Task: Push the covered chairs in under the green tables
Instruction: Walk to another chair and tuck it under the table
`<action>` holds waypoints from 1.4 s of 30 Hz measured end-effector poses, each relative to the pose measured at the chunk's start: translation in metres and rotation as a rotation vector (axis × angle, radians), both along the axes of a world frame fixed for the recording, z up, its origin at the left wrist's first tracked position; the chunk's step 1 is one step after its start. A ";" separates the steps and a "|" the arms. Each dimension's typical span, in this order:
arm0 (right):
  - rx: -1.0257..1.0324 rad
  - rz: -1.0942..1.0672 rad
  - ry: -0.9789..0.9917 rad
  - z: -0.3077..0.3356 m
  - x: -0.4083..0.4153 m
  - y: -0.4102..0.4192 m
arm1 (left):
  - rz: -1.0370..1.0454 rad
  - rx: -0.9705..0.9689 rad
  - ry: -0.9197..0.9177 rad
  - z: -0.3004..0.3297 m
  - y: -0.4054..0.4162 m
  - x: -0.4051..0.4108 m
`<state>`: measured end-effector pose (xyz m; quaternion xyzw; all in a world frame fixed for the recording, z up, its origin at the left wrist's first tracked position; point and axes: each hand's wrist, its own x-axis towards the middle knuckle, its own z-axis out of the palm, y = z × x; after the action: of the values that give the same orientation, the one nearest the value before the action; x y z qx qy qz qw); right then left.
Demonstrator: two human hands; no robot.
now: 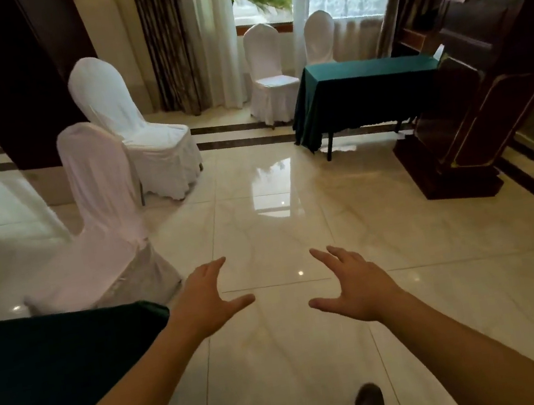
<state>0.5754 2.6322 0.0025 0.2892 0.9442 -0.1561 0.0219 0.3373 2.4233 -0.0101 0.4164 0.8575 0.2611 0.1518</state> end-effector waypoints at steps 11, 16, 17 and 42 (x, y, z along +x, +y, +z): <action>0.006 0.309 0.034 0.033 -0.224 0.283 | 0.387 -0.009 0.052 0.023 0.204 -0.133; -0.006 0.481 0.035 0.042 -0.365 0.353 | 0.540 0.023 0.010 0.029 0.253 -0.229; -0.005 0.510 0.037 0.041 -0.394 0.365 | 0.571 0.032 0.019 0.028 0.261 -0.252; -0.064 1.331 0.124 0.044 -1.148 0.420 | 1.422 -0.016 -0.004 0.016 0.349 -0.753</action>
<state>-0.5722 3.0521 0.0461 -0.3653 0.9156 -0.1536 0.0677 -0.4160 2.7726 0.0060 -0.2460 0.9231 0.2914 -0.0507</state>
